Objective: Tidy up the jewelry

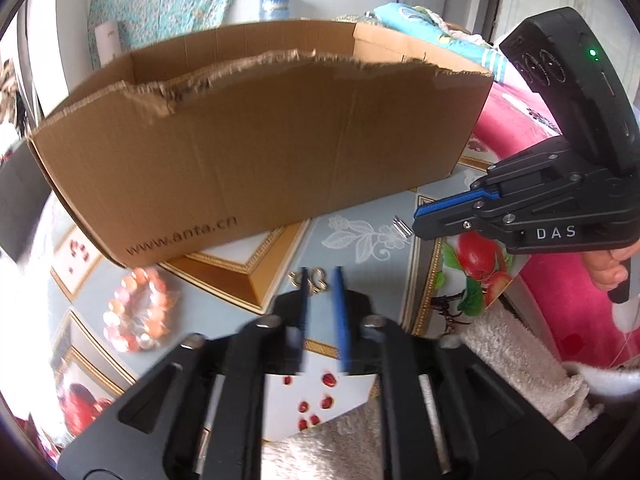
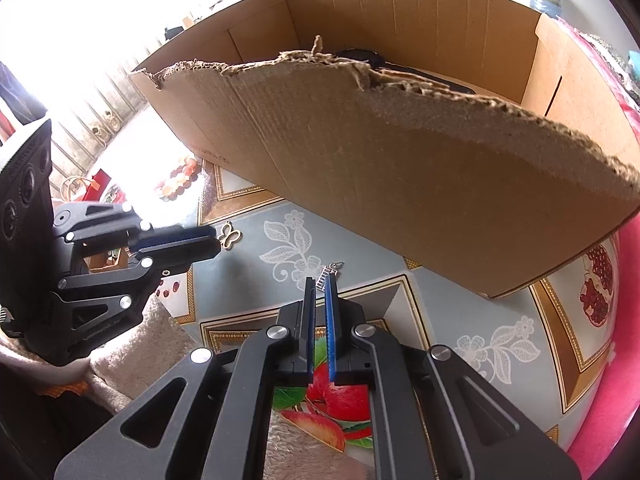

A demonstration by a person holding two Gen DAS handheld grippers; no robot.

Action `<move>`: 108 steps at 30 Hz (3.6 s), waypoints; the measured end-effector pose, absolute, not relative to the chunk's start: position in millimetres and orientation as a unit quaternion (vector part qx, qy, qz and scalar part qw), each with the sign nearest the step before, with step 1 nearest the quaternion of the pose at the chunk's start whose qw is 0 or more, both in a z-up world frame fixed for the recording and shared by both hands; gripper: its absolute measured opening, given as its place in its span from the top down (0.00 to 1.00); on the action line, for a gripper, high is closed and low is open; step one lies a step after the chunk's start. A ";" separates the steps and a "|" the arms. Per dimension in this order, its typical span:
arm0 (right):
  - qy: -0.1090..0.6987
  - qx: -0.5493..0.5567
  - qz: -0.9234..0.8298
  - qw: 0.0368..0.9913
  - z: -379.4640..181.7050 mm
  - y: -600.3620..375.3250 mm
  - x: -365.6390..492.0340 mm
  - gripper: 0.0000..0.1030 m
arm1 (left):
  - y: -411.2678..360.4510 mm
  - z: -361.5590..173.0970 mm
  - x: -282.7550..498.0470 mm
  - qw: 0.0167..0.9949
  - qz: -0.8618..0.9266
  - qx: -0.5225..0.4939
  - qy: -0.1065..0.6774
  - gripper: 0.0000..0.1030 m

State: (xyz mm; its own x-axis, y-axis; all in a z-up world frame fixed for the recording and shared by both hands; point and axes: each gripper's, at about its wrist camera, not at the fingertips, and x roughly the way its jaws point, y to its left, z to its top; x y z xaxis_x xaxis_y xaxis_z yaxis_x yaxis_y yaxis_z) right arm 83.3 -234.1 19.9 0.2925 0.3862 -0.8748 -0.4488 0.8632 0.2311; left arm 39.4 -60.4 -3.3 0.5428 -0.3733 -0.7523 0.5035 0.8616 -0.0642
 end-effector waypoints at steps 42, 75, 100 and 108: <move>0.535 -0.037 0.249 0.807 18.6 -231.9 88.3 0.95 | -46.3 7.9 34.7 0.862 -0.309 0.105 0.387 0.82; 0.540 -0.059 0.230 0.807 16.2 -218.9 90.7 0.95 | -33.7 10.2 28.5 0.874 -0.301 0.083 0.373 0.82; 0.401 0.065 0.287 0.867 150.7 -276.9 97.9 0.95 | -33.4 121.1 41.5 0.893 -0.337 0.050 0.295 0.82; 0.470 0.086 0.255 0.841 119.6 -293.8 174.0 0.95 | -62.4 97.5 151.6 0.859 -0.303 0.010 0.413 0.82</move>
